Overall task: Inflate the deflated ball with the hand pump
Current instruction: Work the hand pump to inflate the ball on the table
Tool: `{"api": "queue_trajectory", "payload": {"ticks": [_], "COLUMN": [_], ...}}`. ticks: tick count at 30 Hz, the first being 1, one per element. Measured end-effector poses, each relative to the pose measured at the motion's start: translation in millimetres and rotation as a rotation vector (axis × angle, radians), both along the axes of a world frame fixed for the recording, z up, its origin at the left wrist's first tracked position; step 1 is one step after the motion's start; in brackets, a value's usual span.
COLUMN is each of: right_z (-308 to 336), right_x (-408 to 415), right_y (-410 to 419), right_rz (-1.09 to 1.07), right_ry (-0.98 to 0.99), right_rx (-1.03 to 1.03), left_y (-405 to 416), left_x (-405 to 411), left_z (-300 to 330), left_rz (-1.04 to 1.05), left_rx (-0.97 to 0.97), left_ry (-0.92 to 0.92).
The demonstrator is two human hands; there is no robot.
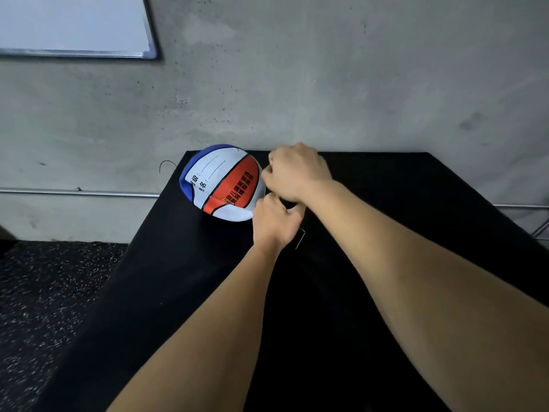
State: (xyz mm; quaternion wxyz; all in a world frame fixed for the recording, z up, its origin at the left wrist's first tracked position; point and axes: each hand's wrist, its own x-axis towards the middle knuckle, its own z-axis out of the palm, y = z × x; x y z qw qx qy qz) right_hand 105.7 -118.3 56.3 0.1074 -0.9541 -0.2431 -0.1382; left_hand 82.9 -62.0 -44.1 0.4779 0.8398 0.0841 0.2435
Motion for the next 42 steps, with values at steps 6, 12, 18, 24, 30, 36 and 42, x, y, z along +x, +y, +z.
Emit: {"api": "queue_trajectory", "payload": {"ticks": [6, 12, 18, 24, 30, 36, 42], "right_z": [74, 56, 1, 37, 104, 12, 23], "right_x": [3, 2, -4, -8, -3, 2, 2], "right_y": [-3, 1, 24, 23, 18, 19, 16], "right_rz": [0.004, -0.033, -0.037, 0.019, 0.014, -0.051, -0.023], "right_ry": [-0.076, -0.126, -0.03, -0.028, -0.183, -0.065, 0.05], "right_rx": [0.004, 0.092, -0.025, -0.161, 0.058, 0.04, -0.156], "left_y": [-5, -5, 5, 3, -1, 5, 3], "left_x": [-1, 3, -1, -3, -2, -3, -5], "left_z": [2, -3, -3, -4, -4, -1, 6], "left_rz": [0.009, 0.044, 0.018, 0.048, 0.04, 0.02, -0.007], "left_rx": [-0.074, -0.046, -0.07, -0.148, -0.175, -0.139, -0.157], "left_ry": [0.056, 0.029, 0.03, 0.01, 0.027, 0.075, 0.124]}}
